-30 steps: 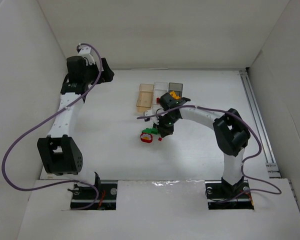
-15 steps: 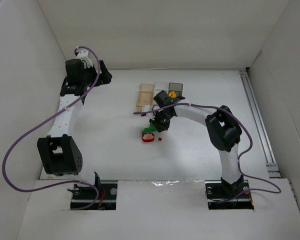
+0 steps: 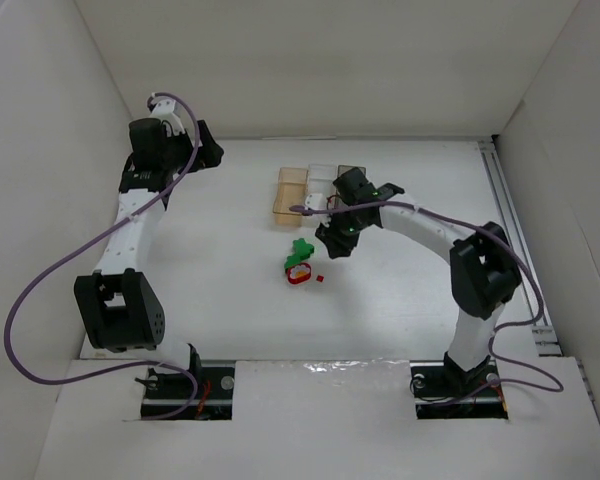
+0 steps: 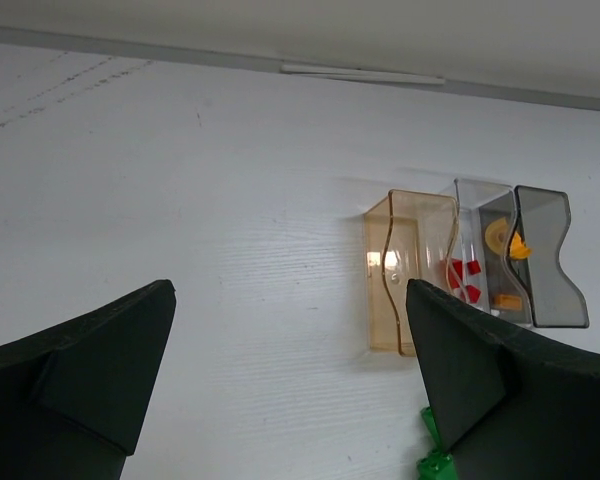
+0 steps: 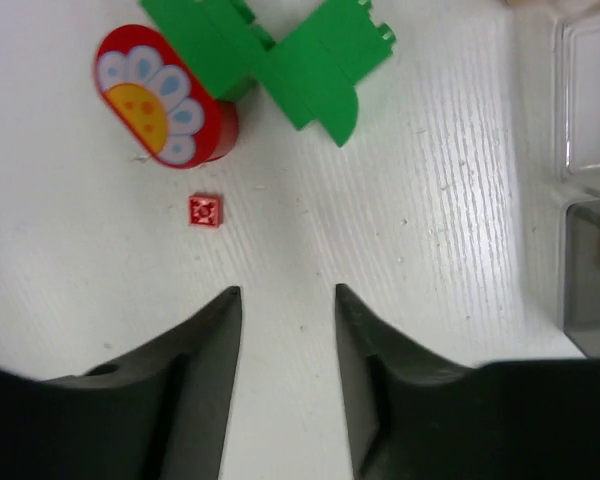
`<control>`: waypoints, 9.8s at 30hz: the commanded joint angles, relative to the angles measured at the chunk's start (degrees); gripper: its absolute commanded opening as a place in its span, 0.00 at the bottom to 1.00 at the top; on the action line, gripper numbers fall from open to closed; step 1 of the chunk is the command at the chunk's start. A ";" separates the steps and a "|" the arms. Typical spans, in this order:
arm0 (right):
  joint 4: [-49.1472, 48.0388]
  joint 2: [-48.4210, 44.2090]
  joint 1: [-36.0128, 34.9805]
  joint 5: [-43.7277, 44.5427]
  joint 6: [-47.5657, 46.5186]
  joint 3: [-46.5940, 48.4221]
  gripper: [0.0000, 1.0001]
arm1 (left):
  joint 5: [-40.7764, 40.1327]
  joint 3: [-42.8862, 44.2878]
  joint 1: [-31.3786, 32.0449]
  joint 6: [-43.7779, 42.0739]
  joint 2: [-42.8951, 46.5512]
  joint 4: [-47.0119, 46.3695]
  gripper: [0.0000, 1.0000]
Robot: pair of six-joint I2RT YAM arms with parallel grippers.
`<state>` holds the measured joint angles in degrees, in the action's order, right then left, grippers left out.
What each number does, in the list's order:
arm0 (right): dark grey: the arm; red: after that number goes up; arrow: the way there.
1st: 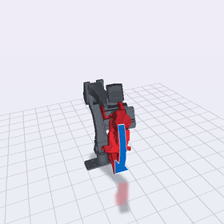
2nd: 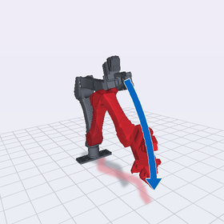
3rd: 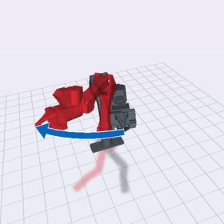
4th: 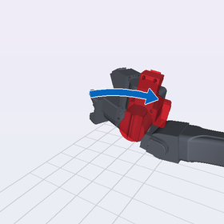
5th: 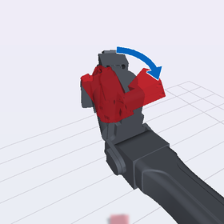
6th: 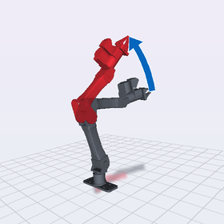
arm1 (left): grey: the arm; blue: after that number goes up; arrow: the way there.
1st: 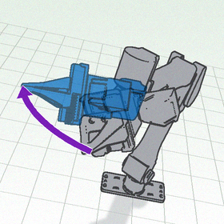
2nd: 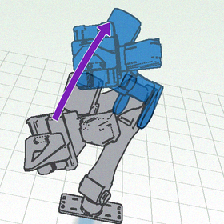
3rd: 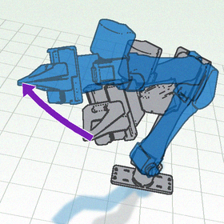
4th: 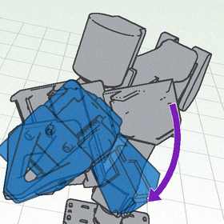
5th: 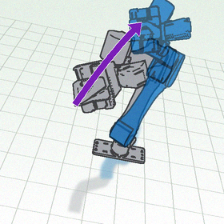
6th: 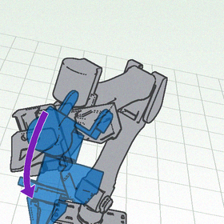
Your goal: Sort the legos into containers by color
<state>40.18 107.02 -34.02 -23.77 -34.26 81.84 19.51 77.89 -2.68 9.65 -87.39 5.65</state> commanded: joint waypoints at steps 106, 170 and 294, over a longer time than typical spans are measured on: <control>-0.28 0.53 -1.67 18.32 12.11 23.26 0.01 | 0.71 3.67 -1.63 0.46 -4.09 -3.46 1.00; -9.86 8.02 -16.34 37.09 39.79 14.83 0.66 | -14.32 -23.57 6.37 -3.67 18.40 -10.40 1.00; -32.71 -8.24 -17.22 47.76 51.40 6.66 0.00 | 27.34 -28.58 16.56 23.83 5.48 -41.07 0.00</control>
<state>10.61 98.08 -50.09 21.21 15.77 85.80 47.97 46.68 14.15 31.86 -81.97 -31.75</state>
